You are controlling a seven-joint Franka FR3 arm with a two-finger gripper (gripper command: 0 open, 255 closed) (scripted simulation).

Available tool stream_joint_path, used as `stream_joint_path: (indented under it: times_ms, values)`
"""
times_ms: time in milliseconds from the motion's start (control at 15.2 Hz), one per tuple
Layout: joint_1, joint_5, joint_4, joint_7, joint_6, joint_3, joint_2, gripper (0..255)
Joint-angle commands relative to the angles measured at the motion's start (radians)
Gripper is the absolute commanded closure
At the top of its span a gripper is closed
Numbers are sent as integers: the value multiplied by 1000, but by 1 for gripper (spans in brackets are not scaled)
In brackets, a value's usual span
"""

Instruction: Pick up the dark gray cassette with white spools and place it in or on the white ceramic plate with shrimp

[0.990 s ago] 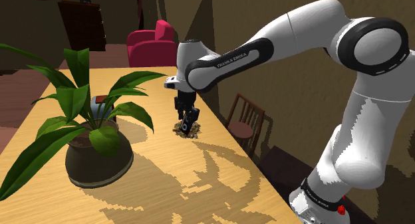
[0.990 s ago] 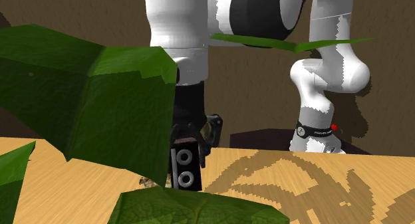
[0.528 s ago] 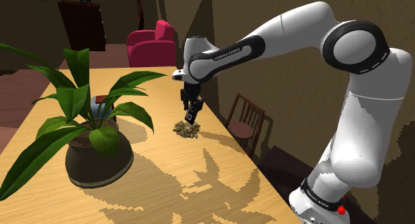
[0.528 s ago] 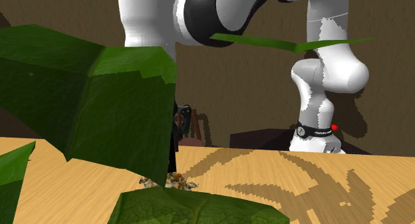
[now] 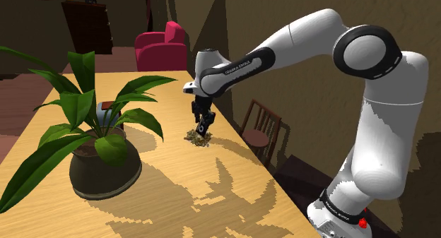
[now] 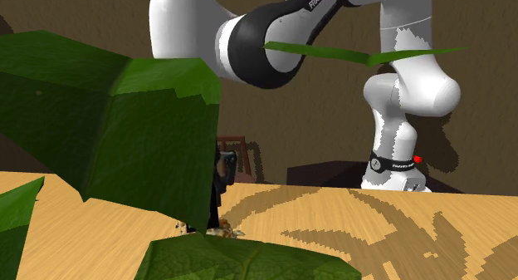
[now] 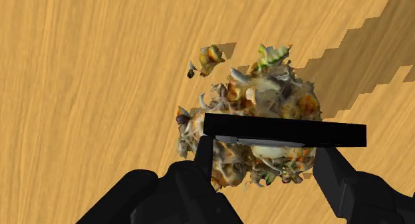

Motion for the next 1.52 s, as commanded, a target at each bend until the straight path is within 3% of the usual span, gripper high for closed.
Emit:
stream_joint_path:
  times_ms: [0, 528, 594, 792, 1452]
  values:
    - [2, -3, -6, 2, 22, -1, 21, 255]
    - [5, -10, -18, 7, 70, -3, 51, 255]
    - [5, -10, -18, 7, 70, -3, 51, 0]
    - [1, 70, -103, 268, 66, -48, -43, 0]
    - [5, 65, -124, 272, 152, -50, 22, 0]
